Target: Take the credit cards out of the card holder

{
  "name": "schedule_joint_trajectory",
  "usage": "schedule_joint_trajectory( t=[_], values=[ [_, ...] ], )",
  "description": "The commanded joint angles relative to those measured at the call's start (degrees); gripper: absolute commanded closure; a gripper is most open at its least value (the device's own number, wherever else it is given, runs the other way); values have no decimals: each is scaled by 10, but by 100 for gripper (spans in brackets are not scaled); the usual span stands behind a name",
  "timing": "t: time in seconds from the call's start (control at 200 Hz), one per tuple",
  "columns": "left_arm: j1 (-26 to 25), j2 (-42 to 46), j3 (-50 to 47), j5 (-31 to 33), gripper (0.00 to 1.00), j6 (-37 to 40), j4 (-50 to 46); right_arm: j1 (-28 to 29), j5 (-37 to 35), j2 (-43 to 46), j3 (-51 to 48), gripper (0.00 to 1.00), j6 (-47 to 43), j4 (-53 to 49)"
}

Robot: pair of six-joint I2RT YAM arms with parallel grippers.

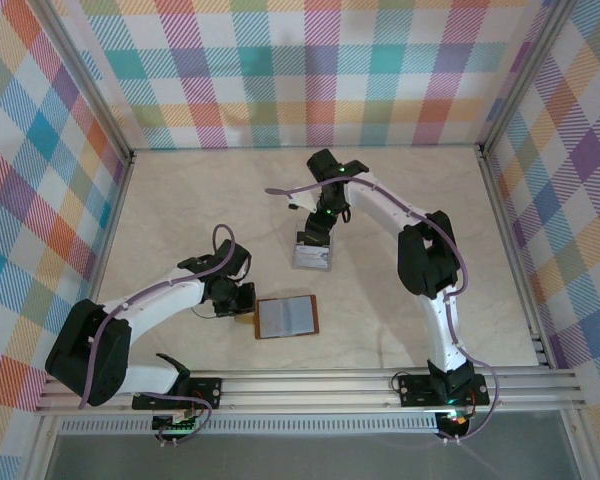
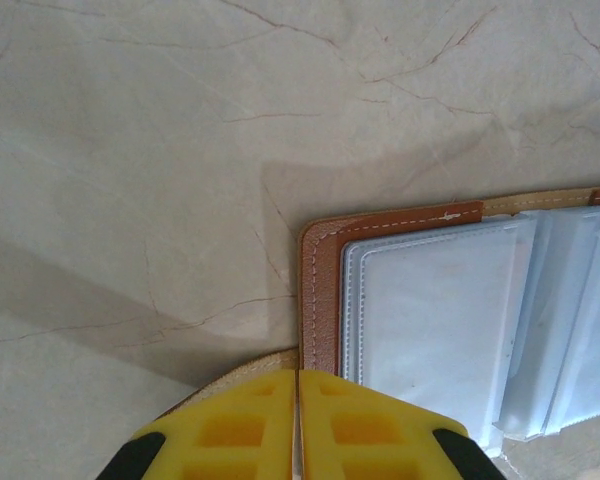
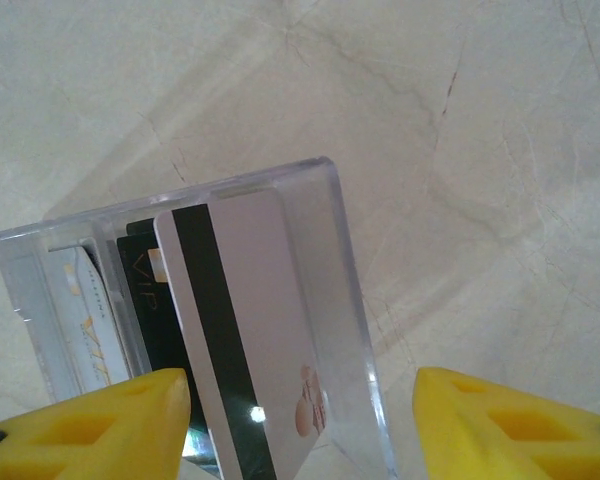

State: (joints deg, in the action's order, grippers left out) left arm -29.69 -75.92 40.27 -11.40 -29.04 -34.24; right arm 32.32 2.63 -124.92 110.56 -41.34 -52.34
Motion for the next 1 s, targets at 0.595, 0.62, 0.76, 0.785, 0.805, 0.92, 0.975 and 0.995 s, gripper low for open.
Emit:
schedule_joint_trajectory(
  t=[0.595, 0.62, 0.76, 0.785, 0.805, 0.92, 0.975, 0.995],
  values=[
    [8, 25, -4, 9, 89, 6, -18, -8, -73, 24, 7, 38, -3, 98],
    [9, 25, -4, 9, 89, 6, -18, -9, -75, 24, 9, 38, -3, 99],
    [9, 28, -3, 9, 89, 6, -23, -9, -88, 15, 6, 38, -8, 100],
    [9, 30, -3, 9, 89, 6, -22, -9, -90, 14, 4, 38, -8, 100],
    [8, 31, -4, 10, 89, 6, -23, -9, -91, 13, 3, 38, -8, 101],
    [9, 32, -4, 10, 89, 5, -24, -9, -97, -1, 0, 38, -11, 103],
    [9, 31, -3, 12, 89, 5, -25, -9, -96, -6, 1, 38, -11, 99],
    [9, 31, -3, 12, 89, 5, -25, -9, -94, -7, 2, 38, -11, 98]
  ],
)
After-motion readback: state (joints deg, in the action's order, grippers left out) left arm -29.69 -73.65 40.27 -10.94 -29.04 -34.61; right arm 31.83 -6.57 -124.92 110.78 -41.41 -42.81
